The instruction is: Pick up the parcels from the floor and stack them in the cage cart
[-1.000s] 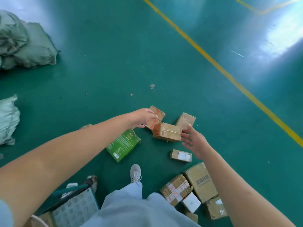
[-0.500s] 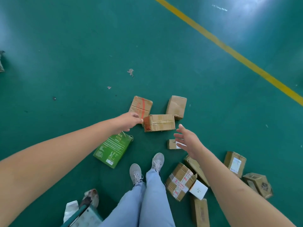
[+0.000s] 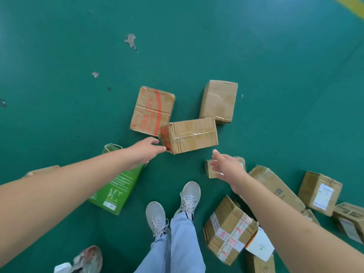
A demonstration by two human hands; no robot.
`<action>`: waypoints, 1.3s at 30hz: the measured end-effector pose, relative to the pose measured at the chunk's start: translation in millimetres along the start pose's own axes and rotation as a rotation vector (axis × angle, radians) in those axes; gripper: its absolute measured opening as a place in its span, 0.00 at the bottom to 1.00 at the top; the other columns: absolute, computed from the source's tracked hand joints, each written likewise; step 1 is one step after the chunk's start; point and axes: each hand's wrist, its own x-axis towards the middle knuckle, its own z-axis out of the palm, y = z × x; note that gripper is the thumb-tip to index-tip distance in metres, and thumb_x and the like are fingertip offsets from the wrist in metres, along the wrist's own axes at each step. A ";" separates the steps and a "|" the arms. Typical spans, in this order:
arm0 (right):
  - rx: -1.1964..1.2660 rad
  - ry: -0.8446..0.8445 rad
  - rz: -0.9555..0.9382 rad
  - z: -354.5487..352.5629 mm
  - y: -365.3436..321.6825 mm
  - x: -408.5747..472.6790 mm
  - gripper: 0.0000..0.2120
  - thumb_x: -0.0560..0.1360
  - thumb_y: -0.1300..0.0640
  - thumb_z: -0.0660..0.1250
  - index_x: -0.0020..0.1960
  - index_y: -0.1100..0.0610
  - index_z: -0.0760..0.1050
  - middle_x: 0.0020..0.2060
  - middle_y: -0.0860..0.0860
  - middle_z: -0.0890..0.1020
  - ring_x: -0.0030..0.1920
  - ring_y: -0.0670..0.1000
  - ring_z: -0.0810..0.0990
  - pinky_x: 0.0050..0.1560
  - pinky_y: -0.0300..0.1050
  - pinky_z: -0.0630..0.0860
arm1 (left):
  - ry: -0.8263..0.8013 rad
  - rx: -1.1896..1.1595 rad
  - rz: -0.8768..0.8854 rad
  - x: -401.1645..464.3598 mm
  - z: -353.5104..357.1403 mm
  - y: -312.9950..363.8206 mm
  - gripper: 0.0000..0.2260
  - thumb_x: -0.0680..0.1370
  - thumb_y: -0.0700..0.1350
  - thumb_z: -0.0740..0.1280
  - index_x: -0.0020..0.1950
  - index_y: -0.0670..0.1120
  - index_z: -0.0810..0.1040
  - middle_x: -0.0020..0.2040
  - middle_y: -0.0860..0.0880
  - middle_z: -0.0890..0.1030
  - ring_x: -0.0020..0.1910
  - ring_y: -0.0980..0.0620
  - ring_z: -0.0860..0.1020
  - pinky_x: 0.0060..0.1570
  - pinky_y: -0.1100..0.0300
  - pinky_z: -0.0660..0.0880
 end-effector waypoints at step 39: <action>-0.216 0.097 -0.333 49.8 -66.9 9.4 0.51 0.59 0.24 0.67 0.74 0.47 0.58 0.72 0.50 0.69 0.66 0.57 0.77 0.68 0.60 0.75 | -0.020 -0.514 0.050 -35.6 -29.3 -51.4 0.31 0.78 0.57 0.72 0.76 0.58 0.61 0.66 0.55 0.79 0.65 0.53 0.77 0.69 0.47 0.72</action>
